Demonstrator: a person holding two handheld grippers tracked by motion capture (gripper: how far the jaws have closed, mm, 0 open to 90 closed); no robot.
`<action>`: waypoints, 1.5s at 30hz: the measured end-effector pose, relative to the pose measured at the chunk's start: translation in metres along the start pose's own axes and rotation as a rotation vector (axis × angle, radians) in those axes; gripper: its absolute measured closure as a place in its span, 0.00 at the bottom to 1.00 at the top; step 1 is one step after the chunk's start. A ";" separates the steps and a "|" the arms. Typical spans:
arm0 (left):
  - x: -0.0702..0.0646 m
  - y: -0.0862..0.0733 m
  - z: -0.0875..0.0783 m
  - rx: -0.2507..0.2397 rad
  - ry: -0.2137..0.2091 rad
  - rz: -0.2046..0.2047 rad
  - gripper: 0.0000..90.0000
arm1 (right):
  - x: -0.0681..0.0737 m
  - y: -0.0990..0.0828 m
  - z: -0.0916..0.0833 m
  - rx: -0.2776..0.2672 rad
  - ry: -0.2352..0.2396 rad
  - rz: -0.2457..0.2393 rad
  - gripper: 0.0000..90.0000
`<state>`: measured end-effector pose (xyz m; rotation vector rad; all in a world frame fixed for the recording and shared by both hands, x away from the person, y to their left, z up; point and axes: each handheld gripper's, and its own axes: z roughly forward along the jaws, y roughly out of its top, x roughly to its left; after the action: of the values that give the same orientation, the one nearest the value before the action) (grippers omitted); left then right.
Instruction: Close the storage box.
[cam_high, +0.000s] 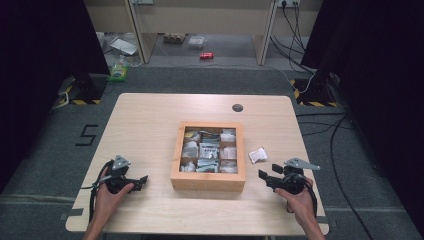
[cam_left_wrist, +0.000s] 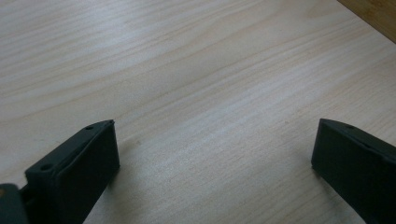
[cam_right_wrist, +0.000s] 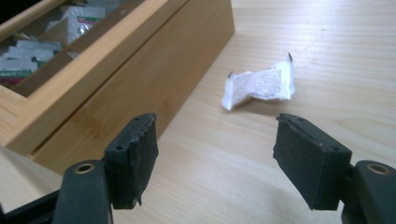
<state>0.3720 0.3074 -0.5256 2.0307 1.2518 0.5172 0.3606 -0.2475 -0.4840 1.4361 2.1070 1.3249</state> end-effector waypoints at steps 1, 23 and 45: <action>0.000 0.000 0.000 0.000 0.000 0.000 0.00 | 0.000 -0.001 -0.001 0.002 -0.009 -0.003 0.32; 0.000 0.000 0.000 0.000 0.000 0.000 0.00 | 0.004 -0.029 -0.013 0.083 -0.049 0.001 0.22; -0.001 -0.001 -0.001 0.001 -0.001 0.003 0.00 | 0.007 -0.042 -0.004 0.167 -0.138 -0.171 0.17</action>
<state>0.3707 0.3073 -0.5255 2.0336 1.2490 0.5165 0.3297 -0.2471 -0.5133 1.3318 2.2340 0.9802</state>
